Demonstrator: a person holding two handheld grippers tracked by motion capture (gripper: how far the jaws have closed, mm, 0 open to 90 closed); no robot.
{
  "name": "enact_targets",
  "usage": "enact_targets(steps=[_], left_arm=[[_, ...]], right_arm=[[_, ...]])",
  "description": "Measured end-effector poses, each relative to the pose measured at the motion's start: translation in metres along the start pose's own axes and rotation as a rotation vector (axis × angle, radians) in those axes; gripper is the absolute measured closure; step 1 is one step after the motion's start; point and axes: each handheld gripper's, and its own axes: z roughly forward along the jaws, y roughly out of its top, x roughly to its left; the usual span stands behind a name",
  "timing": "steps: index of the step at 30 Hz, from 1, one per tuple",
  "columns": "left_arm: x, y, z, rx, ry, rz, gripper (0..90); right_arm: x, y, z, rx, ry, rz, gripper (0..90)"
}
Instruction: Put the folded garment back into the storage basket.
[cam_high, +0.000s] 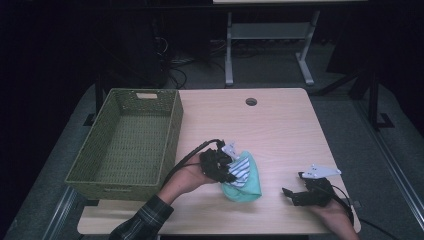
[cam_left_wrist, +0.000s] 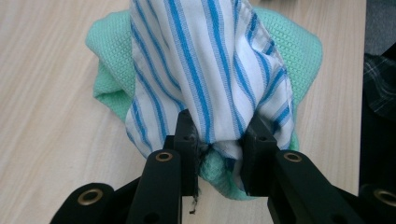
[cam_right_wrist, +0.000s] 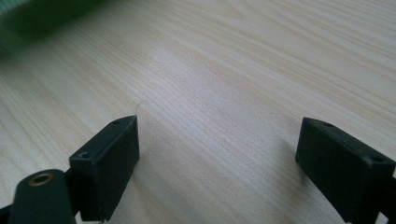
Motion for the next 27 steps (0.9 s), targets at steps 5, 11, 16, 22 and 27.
enact_targets(steps=[5,11,16,22,27], left_arm=[[0.005,0.002,-0.016,-0.008,0.015,-0.011,71.1],[0.011,0.002,-0.038,-0.022,0.045,-0.044,71.1],[0.018,0.000,-0.055,-0.034,0.073,-0.060,71.1],[0.025,-0.004,-0.074,-0.047,0.103,-0.072,71.1],[0.030,-0.006,-0.088,-0.059,0.122,-0.086,71.1]], right_arm=[[0.000,0.000,0.000,0.000,0.000,0.000,12.8],[0.000,0.000,0.000,0.000,0.000,-0.001,12.8],[0.000,0.000,0.000,0.000,0.000,-0.001,12.8],[0.000,0.000,0.000,0.000,0.000,0.001,12.8],[0.000,0.000,0.000,0.000,0.000,0.000,12.9]])
